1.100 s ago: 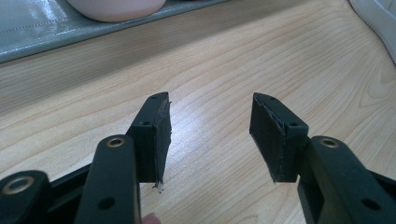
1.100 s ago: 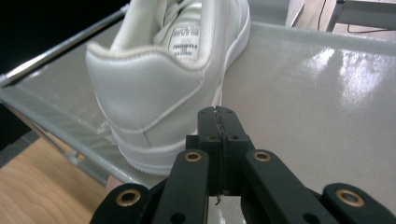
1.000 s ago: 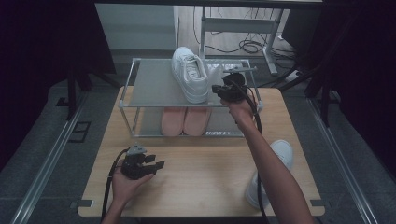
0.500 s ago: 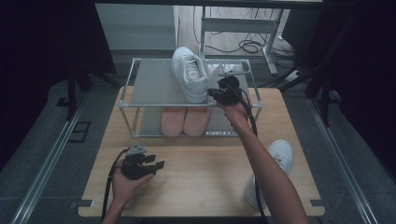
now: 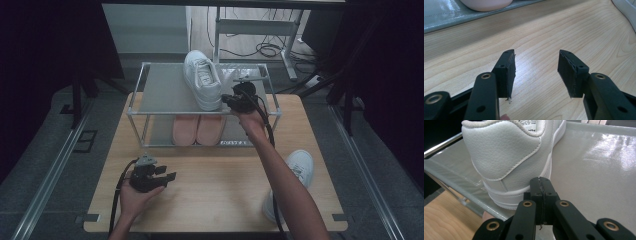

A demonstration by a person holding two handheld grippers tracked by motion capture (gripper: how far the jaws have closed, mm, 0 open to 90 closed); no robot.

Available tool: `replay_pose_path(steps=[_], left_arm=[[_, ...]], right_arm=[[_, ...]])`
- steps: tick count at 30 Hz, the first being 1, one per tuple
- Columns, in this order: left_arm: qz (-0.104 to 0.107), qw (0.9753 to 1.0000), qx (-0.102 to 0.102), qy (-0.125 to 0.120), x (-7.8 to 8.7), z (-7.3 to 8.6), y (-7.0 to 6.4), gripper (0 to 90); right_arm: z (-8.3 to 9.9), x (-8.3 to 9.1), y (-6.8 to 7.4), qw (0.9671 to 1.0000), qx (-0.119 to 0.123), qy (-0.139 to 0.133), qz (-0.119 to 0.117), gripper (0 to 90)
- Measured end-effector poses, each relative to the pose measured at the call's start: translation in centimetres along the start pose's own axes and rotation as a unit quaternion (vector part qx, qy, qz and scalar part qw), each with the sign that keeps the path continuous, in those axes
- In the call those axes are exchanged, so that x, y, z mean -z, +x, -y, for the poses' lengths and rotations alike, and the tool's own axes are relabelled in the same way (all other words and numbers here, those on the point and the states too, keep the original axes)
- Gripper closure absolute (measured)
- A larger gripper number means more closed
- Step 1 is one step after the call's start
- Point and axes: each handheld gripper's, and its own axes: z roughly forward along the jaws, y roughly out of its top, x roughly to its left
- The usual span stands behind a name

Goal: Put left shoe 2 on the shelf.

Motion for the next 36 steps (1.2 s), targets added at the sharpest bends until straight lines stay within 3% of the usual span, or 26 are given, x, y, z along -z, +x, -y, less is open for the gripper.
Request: replay_pose_path(steps=[19,36], left_arm=[[0.001,1.0,0.002,-0.002,0.0,0.0,0.0,48.8],[0.002,1.0,0.002,-0.001,0.0,0.0,0.0,48.8]], right_arm=[[-0.2,-1.2,3.2,0.9991,0.018,-0.003,-0.037,89.9],[-0.6,-1.6,3.9,0.9987,0.014,-0.007,-0.049,89.9]])
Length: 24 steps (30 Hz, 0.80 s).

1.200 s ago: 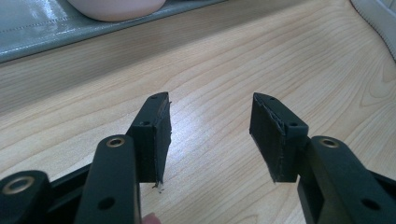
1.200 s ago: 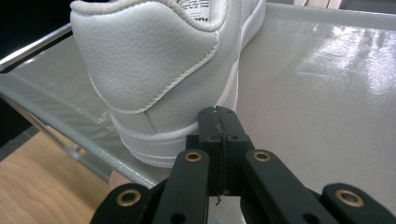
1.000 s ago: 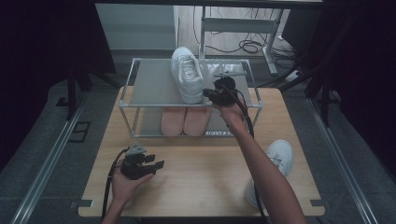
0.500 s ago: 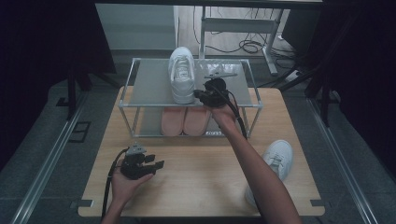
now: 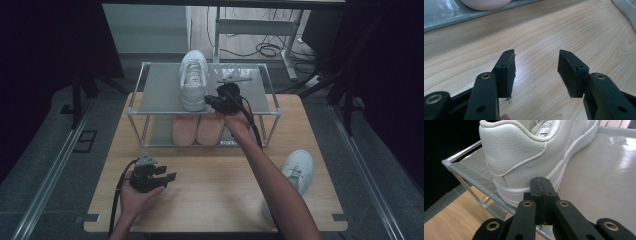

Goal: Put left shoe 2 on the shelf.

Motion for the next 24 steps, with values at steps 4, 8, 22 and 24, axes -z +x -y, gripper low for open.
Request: replay_pose_path(steps=[4,8,22,24], left_arm=[[0.0,1.0,0.0,-0.001,0.0,0.0,0.1,48.7],[0.001,1.0,0.0,-0.001,0.0,0.0,0.0,48.7],[-0.002,1.0,0.002,0.0,0.0,0.1,0.1,48.5],[-0.002,1.0,0.0,0.002,0.0,0.1,0.0,48.4]], right_arm=[[-0.1,-0.2,0.3,1.0,0.002,0.002,-0.003,89.9],[-0.1,-0.1,0.3,1.0,0.005,0.003,0.0,89.9],[0.5,3.4,-0.8,0.9995,0.024,-0.012,0.018,89.8],[0.8,4.1,-1.0,0.9994,0.025,-0.012,0.02,89.8]])
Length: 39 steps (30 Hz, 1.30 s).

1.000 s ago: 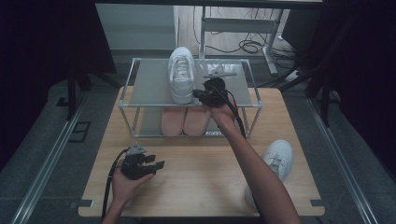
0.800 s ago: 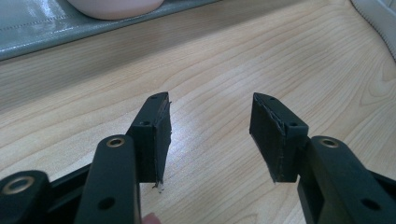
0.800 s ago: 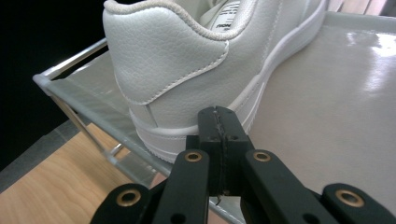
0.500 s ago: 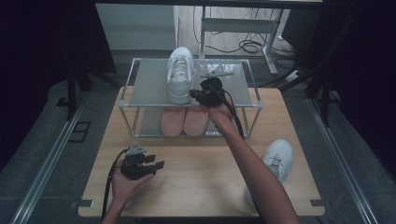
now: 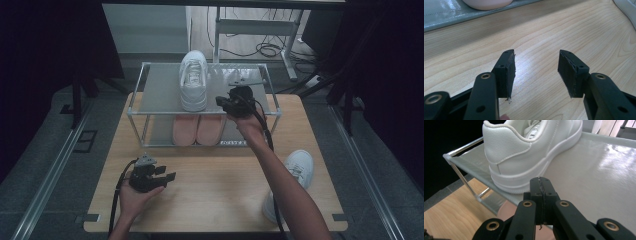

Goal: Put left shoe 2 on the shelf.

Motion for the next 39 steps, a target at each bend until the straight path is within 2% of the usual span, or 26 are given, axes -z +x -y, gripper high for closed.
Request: replay_pose_path(steps=[8,19,29,39], left_arm=[[0.0,1.0,0.0,0.0,-0.1,0.0,-0.1,48.4],[-0.001,1.0,-0.001,0.002,-0.1,0.0,-0.1,48.4],[0.0,1.0,0.0,0.002,-0.3,0.1,-0.2,48.5],[0.0,1.0,-0.001,0.006,-0.4,0.1,-0.2,48.5]], right_arm=[[1.4,2.3,-0.3,0.9999,0.014,0.004,-0.003,89.8],[4.2,4.2,-0.5,0.9992,0.016,0.021,-0.03,89.9],[7.1,6.0,-1.2,0.9986,0.028,0.034,-0.029,89.9],[9.7,7.8,-1.9,0.9985,0.025,0.044,-0.023,89.9]])
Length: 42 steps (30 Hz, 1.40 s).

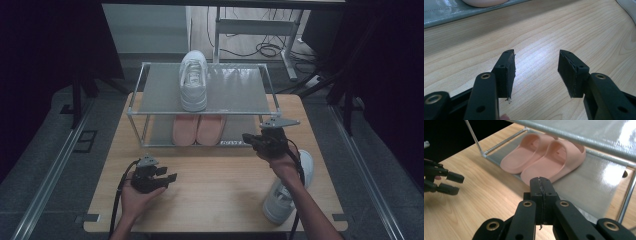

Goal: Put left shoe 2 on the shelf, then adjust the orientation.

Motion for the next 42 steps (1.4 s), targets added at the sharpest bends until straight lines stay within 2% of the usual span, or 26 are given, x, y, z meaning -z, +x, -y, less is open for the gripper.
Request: replay_pose_path(steps=[18,25,31,42], left_arm=[[-0.001,1.0,0.003,-0.001,0.0,0.1,0.0,48.5],[0.0,1.0,0.002,-0.001,0.0,0.1,0.0,48.5],[0.001,1.0,0.002,0.001,-0.1,0.1,0.0,48.5],[0.0,1.0,0.002,0.001,-0.1,0.1,-0.1,48.5]], right_arm=[[4.1,1.5,0.0,0.9997,-0.007,0.022,-0.01,89.9],[5.4,2.5,0.1,0.9997,-0.012,0.021,-0.009,89.9],[7.2,3.9,-0.6,0.9995,-0.025,0.018,0.005,89.9],[11.0,7.2,-3.5,0.9963,-0.07,0.013,0.049,89.9]])
